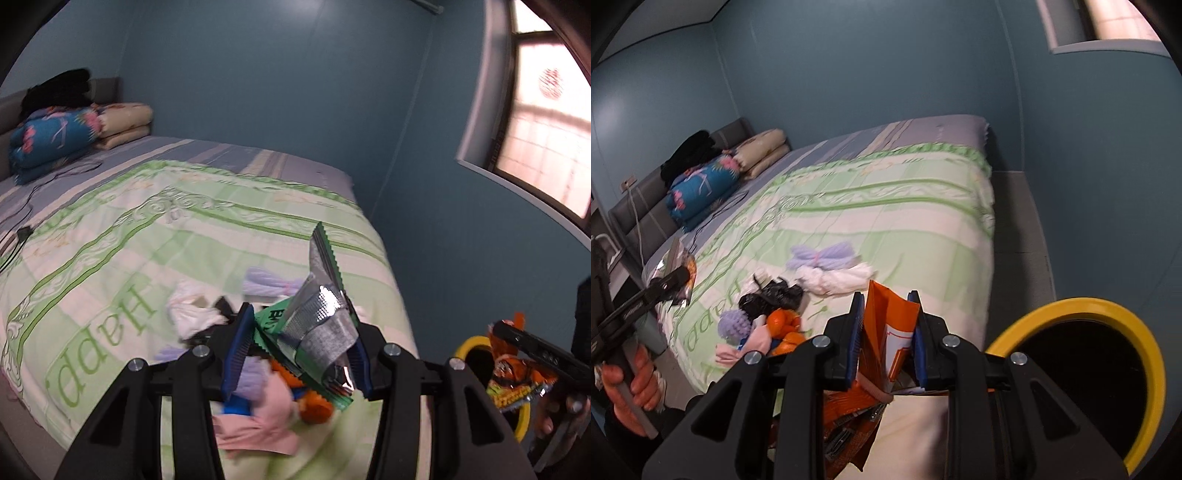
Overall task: Collect trash
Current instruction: 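Carry the wrapper and chip bag to the yellow bin and open both tools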
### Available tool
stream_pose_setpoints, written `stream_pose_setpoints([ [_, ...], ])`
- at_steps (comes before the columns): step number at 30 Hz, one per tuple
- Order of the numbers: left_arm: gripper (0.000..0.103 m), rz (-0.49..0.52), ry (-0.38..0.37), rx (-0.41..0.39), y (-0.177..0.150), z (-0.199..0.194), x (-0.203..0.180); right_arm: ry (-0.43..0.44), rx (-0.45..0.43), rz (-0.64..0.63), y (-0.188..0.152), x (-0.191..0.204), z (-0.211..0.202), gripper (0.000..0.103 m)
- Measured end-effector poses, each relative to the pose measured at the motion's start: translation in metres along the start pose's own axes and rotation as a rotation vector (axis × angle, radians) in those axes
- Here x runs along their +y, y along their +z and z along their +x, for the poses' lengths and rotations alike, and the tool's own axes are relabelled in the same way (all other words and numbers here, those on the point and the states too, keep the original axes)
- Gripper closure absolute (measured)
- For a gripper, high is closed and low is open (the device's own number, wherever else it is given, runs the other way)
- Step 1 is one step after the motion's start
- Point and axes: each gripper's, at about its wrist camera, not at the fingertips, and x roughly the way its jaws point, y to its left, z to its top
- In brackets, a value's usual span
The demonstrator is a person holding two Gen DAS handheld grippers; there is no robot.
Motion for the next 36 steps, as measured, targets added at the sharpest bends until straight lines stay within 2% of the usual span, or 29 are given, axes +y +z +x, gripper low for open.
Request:
stream_pose_setpoints([
  [4,0.058,0.055,-0.080,0.026,0.000,-0.001,-0.042,-0.051,-0.041,0.026,0.001,-0.023,-0.017,0.081],
  [16,0.058,0.229,-0.247,0.103,-0.019,0.014,-0.158,-0.230,-0.145,0.108,0.002,-0.095,-0.060,0.081],
  [20,0.058,0.273,-0.311,0.147,-0.032,0.027,-0.188,-0.263,-0.147,0.134,0.000,-0.114,-0.065,0.081],
  [26,0.058,0.331,-0.386,0.200,-0.052,0.045,-0.225,-0.361,-0.156,0.124,-0.005,-0.134,-0.067,0.081],
  [36,0.058,0.375,-0.444,0.271,-0.081,0.059,-0.263,-0.380,-0.091,0.156,-0.013,-0.160,-0.053,0.080],
])
